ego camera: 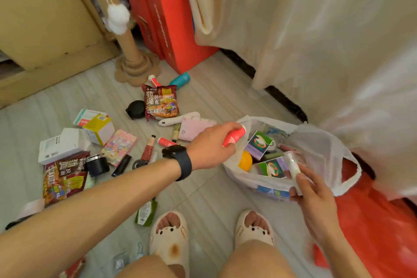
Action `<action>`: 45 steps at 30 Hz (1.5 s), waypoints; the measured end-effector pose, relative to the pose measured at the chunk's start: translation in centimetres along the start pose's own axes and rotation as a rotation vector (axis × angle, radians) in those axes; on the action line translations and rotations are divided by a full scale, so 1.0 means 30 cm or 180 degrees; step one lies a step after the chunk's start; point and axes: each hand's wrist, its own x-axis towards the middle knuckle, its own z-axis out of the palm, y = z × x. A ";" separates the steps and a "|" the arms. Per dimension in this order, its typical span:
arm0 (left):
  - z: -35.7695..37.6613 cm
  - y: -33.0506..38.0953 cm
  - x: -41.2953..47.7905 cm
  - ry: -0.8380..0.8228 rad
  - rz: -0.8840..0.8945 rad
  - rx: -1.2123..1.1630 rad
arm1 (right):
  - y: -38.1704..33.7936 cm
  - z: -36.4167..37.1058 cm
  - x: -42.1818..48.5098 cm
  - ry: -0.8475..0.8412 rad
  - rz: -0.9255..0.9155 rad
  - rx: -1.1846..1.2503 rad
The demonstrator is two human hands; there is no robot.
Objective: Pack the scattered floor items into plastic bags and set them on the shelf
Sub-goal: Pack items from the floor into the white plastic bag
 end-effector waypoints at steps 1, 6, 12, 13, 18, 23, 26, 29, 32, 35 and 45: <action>0.040 0.038 0.052 -0.0204 0.0176 0.0176 | 0.014 -0.037 -0.003 0.0122 0.0038 0.0006; 0.297 0.139 0.288 -0.1064 0.0519 0.1184 | 0.067 -0.143 -0.021 0.0300 0.0028 -0.0028; 0.510 0.147 0.431 -0.1217 0.0349 0.1262 | 0.055 -0.179 0.041 0.0349 -0.0005 -0.0093; 0.526 0.146 0.433 -0.1267 0.0348 0.1223 | 0.045 -0.178 0.057 0.0332 -0.0031 -0.0115; 0.490 0.108 0.374 -0.1396 0.0742 0.1668 | 0.066 -0.173 0.165 0.0220 -0.0213 -0.0710; 0.271 0.012 0.265 -0.0983 0.1192 0.2290 | 0.040 -0.116 0.259 -0.0101 -0.0592 -0.2104; 0.189 -0.076 0.194 -0.1406 0.1024 0.2965 | 0.037 -0.036 0.327 -0.0359 -0.0860 -0.2829; 0.158 -0.104 0.168 -0.1505 0.0858 0.3126 | 0.066 0.043 0.377 -0.0629 -0.1098 -0.3647; 0.173 -0.106 0.165 -0.1441 0.0817 0.3046 | 0.120 0.075 0.404 -0.1234 -0.0701 -0.4054; 0.201 -0.100 0.155 -0.1286 0.0891 0.2951 | 0.155 0.064 0.401 -0.1230 -0.0688 -0.3953; 0.131 -0.332 -0.145 0.0046 0.0080 0.2006 | -0.058 0.197 0.150 -0.1123 -0.2117 -0.2907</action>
